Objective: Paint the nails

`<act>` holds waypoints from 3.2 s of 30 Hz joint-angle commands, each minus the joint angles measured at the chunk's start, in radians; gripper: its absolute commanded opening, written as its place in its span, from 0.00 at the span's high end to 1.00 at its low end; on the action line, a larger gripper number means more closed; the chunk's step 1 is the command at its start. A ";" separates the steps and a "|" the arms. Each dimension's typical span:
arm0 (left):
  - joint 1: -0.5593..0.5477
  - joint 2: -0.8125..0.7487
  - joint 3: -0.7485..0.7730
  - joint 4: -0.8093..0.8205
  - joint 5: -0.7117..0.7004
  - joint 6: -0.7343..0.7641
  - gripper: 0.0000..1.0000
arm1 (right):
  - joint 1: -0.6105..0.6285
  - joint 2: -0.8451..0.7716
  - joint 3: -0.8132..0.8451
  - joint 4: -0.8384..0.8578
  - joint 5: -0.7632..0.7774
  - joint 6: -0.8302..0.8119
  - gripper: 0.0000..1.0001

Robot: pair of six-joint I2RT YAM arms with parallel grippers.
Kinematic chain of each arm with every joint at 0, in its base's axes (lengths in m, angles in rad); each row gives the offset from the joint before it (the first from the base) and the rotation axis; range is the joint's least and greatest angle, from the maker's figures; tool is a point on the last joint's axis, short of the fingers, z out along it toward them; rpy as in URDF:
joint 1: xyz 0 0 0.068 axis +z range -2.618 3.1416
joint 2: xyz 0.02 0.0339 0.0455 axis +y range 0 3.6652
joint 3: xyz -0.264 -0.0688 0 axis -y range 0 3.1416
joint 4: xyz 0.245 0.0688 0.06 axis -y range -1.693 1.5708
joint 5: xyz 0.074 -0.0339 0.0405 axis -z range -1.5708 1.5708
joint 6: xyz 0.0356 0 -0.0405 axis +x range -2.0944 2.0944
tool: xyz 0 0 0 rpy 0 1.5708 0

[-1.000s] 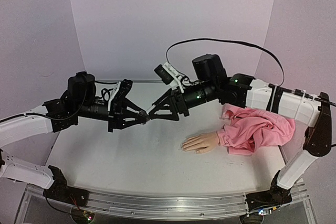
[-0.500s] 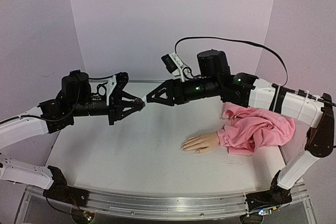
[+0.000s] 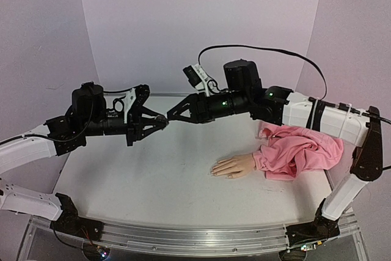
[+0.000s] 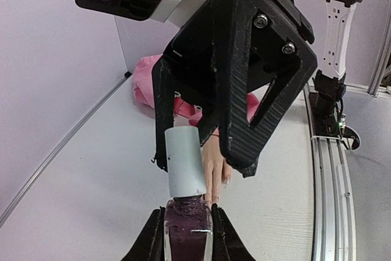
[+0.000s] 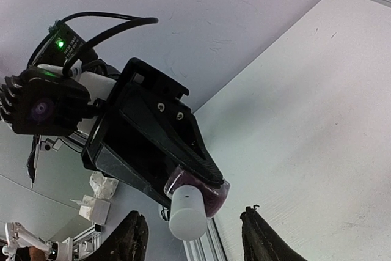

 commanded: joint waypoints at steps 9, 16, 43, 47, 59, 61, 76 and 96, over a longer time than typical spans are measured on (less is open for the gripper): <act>-0.002 -0.009 0.005 0.057 0.025 0.017 1.00 | -0.003 0.031 0.081 0.075 -0.051 0.007 0.59; -0.002 -0.013 0.004 0.056 0.024 0.019 1.00 | -0.004 0.029 0.070 0.076 -0.053 0.006 0.67; -0.002 0.005 0.006 0.057 -0.014 0.020 1.00 | -0.004 -0.059 0.016 0.101 -0.011 -0.025 1.00; -0.002 0.009 0.007 0.057 -0.010 0.021 1.00 | -0.003 -0.070 0.013 0.110 -0.006 -0.022 1.00; -0.002 0.011 0.007 0.057 -0.006 0.024 1.00 | -0.005 -0.078 0.011 0.114 -0.014 -0.017 1.00; -0.002 0.013 0.007 0.056 -0.005 0.024 1.00 | -0.004 -0.080 0.011 0.117 -0.012 -0.015 1.00; -0.002 0.018 0.007 0.057 0.002 0.025 1.00 | -0.004 -0.105 -0.002 0.132 -0.003 -0.004 1.00; -0.002 -0.058 0.014 0.057 -0.221 0.032 1.00 | -0.012 -0.378 -0.236 -0.092 0.352 -0.237 1.00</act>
